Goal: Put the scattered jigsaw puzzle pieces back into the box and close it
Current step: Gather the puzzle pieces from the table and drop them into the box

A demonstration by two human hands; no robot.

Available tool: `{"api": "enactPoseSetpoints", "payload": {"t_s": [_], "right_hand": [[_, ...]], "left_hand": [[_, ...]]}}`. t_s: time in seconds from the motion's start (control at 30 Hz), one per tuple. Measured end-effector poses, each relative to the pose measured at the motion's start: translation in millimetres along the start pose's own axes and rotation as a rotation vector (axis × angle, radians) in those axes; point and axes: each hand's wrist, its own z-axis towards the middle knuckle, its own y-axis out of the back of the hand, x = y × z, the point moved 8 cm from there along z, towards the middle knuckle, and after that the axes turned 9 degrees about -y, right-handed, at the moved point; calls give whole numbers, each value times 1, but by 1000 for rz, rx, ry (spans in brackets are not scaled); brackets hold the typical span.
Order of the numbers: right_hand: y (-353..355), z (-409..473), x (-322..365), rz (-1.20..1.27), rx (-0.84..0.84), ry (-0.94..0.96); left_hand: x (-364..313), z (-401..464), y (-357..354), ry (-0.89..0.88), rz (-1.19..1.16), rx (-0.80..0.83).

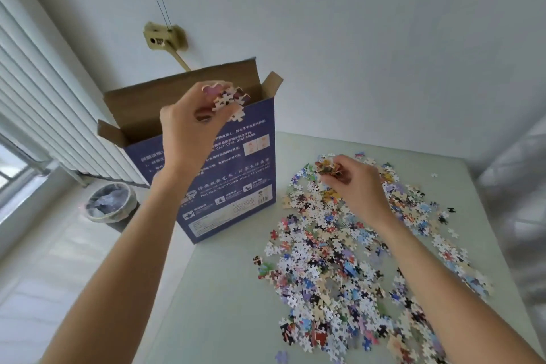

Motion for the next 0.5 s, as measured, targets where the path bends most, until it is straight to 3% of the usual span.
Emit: {"api": "enactPoseSetpoints", "payload": {"t_s": [0.1,0.27,0.5], "right_hand": [[11,20,35,90,-22,58],[17,57,88,125,-71,192],[0,113,165,158,-145,365]], "left_hand": [[13,29,13,-48,119,-7],[53,32,-10,-65,387,311],[89,32,-20,105,369,482]]}}
